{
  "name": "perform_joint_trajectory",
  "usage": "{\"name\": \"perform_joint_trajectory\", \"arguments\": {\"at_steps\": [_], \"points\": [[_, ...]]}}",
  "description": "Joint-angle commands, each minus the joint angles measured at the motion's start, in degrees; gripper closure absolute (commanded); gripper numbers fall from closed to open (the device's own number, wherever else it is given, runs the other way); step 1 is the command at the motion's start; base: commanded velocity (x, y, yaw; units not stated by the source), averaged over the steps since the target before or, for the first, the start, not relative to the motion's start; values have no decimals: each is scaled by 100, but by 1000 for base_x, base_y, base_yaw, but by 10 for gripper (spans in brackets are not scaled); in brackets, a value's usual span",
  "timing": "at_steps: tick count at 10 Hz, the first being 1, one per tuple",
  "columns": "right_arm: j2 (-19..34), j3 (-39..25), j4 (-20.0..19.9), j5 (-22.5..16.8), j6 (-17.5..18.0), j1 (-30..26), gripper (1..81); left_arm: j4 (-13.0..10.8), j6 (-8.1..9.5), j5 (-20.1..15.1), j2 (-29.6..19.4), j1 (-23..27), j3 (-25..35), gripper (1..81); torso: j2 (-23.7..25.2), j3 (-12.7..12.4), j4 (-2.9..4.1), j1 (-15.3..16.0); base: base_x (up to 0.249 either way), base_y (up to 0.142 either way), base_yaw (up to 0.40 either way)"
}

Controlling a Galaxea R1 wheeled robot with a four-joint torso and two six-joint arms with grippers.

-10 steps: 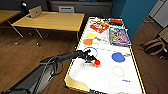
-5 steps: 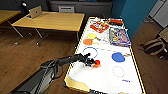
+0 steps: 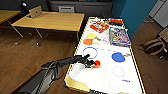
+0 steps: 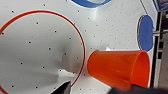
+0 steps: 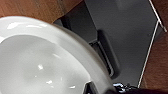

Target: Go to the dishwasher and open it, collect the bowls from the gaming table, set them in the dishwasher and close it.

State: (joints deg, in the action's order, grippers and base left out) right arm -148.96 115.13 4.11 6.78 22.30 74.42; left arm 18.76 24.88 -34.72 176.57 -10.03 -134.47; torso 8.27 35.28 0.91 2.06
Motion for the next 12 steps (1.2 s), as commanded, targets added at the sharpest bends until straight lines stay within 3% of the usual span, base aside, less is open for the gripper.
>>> {"name": "perform_joint_trajectory", "arguments": {"at_steps": [1, 3, 5, 6, 9, 11, 12], "points": [[-67, -246, 248, -511, -138, -10, 811, 66, 43, -255, 195, 867, 35, 10, 0, 0, 0, 0, 0, 0, 0], [-119, -185, 240, -511, -138, -28, 811, 5, 43, -272, 195, 657, 35, 10, 0, 0, 0, 0, 0, 0, 0], [-155, -106, 240, -537, -138, -28, 811, -276, 34, -298, 195, 393, 70, 10, 0, 0, 0, 0, 0, 0, 0], [-181, -71, 240, -555, -138, -37, 811, -477, 34, -307, 213, 348, 97, 811, 0, 0, 0, 0, 0, 0, 0], [-225, -18, 240, -572, -138, -45, 811, -549, 17, -439, 73, 637, 543, 811, 0, 0, 0, -2, 0, 0, 0], [-207, -18, 248, -590, -138, -19, 811, -540, -1, -378, -367, 989, 1687, 811, 0, 0, 0, -2, 0, 0, 0], [-198, -18, 240, -590, -138, -10, 811, -558, -106, -212, -753, 1042, 2450, 811, 0, 0, 0, -2, 0, 0, 0]]}}
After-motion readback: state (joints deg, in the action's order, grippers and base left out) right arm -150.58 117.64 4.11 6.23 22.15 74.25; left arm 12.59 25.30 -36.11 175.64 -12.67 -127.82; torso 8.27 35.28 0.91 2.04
